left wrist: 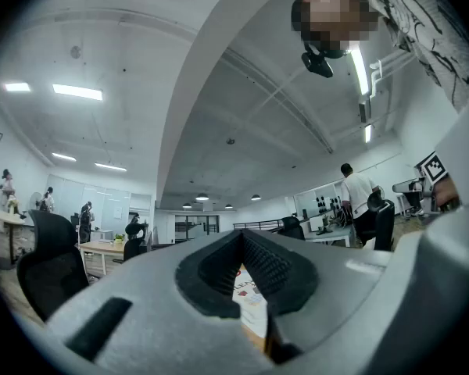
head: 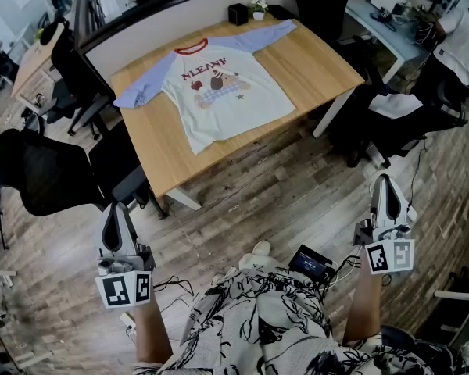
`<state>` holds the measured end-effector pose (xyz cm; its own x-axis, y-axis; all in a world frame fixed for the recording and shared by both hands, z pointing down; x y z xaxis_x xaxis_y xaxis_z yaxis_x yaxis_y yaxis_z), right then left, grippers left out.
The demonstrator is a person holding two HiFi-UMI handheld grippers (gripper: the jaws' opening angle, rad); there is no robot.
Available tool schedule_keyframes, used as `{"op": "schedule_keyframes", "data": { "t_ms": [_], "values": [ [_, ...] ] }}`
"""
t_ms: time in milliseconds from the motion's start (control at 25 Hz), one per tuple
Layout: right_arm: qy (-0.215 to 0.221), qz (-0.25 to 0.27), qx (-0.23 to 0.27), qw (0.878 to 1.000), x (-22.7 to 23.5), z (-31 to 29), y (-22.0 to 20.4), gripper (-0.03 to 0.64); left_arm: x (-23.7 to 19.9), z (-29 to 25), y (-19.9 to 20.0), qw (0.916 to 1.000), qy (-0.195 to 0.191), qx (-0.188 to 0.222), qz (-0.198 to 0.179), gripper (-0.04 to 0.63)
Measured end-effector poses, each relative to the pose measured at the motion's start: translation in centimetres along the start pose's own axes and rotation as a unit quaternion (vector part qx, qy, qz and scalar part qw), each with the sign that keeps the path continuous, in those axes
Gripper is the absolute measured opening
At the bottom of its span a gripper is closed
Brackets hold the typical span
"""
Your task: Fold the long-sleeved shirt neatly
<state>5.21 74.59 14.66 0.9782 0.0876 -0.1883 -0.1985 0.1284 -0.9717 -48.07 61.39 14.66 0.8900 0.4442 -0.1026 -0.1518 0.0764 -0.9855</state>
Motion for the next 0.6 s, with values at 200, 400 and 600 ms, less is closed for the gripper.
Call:
{"op": "schedule_keyframes", "data": {
  "t_ms": [200,400,600],
  "values": [
    [0.003,0.001,-0.005,1.000,-0.2,0.3,0.1,0.000,0.2,0.4,0.1,1.0000,-0.003,0.001,0.004,0.000],
    [0.004,-0.002,0.000,1.000,-0.3,0.2,0.1,0.002,0.6,0.2,0.0,1.0000,-0.009,-0.001,0.003,0.000],
    [0.020,-0.045,0.042,0.998,-0.8,0.4,0.2,0.000,1.1,0.0,-0.4,0.9994,-0.028,-0.006,0.019,0.002]
  ]
}}
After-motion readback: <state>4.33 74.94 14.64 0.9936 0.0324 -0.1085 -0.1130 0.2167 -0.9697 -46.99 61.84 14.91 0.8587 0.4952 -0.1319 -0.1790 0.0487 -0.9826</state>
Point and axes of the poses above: the fingertips, and each gripper's own axes: z backward along the fingers, x to its right, y out of its top, the point moved 6 cm from there along z, backward along the fingers, and after that the axes turned 10 degrees about z, right-handed, at the moved point
